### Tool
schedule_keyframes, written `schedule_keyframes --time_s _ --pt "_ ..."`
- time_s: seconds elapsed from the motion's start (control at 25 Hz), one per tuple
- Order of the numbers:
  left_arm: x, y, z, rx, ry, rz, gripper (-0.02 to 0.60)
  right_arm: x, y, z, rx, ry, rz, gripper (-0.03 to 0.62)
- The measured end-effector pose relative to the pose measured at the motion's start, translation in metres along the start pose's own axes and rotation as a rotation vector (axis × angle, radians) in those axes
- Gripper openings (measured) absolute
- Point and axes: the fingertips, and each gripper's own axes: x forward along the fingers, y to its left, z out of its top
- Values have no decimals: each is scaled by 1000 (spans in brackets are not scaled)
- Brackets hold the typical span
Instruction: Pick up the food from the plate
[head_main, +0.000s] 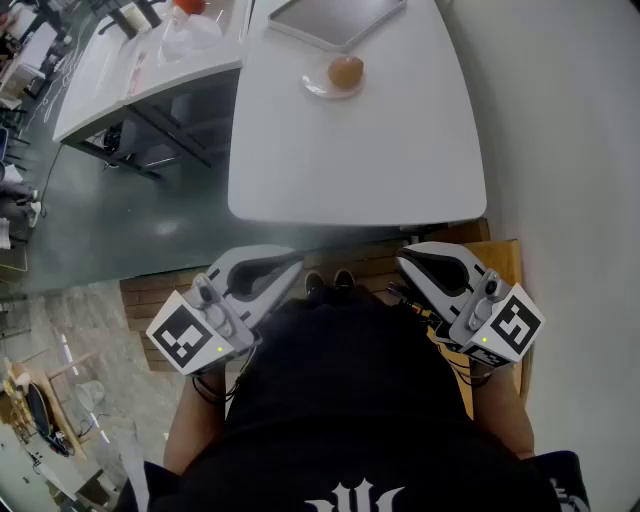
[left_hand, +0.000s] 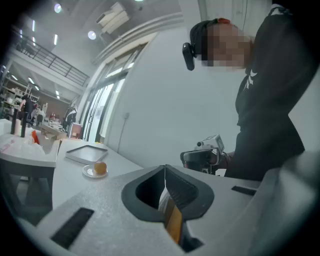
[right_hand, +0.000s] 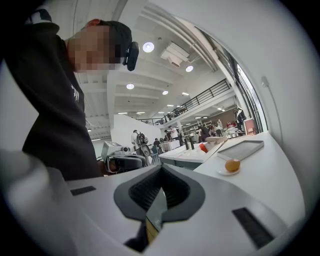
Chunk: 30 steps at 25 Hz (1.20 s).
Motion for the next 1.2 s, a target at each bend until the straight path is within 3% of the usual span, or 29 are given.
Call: schedule_keyframes --time_s 0.2,0.4,0.84,1.2 --pt "2 0 4 52 -21 -8 6 4 -4 5 -25 -24 -22 2" --pt "-5 6 -2 35 -23 22 6 -4 -10 2 -50 -1 -60 2" --pt "-22 16 -1 23 -40 20 6 12 7 23 -52 -48 -12 3" --pt "-56 37 -9 20 -70 23 6 25 16 22 -71 -34 -78 3"
